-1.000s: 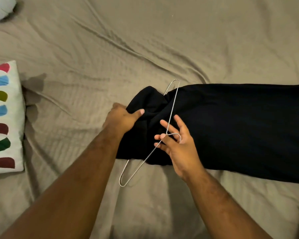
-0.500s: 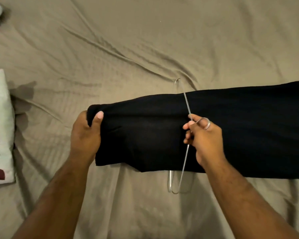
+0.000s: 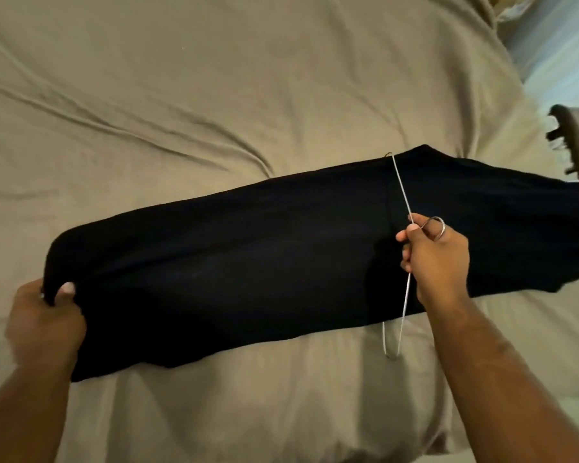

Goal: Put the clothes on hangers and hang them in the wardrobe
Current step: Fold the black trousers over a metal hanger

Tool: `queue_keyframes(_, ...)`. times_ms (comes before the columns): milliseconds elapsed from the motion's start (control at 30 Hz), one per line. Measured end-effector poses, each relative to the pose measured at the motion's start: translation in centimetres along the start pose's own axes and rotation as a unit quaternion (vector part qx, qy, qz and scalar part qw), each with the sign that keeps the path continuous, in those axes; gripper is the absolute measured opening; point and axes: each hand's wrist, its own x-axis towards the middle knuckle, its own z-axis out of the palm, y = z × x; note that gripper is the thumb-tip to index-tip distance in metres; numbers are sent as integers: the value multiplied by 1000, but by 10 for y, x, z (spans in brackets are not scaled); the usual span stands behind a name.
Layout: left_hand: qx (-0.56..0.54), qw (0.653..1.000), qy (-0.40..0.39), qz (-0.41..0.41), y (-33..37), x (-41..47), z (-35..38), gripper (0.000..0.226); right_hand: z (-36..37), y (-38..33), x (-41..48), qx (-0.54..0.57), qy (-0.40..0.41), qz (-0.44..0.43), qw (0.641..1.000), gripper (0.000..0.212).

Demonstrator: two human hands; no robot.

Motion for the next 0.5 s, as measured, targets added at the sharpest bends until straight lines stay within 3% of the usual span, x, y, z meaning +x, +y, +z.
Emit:
queue_keyframes(100,82,995,60,11,42,-31,20,49,-20,3,16,-11,1,2,1000,23)
queue_keyframes(167,77,981,76,159,115,-105,17,52,-21,6,19,-17,-33,-1,999,23)
queue_keyframes(233,36,937,-32,345,158,-191,36,57,-19,8,19,-22,-77,-10,997,21)
queue_keyframes(300,31,875,-165,455,188,-268,69,76,-15,10,17,-17,-112,-27,993,18)
queue_keyframes(333,72,850,-217,475,187,-292,90,87,-14,10,17,-16,-123,-35,992,17)
queue_keyframes(400,185,818,-221,498,183,-332,122,98,-16,6,19,-28,-130,-56,990,19)
queue_keyframes(500,236,826,-184,478,183,-350,135,93,-27,-2,27,-32,-118,-66,990,20)
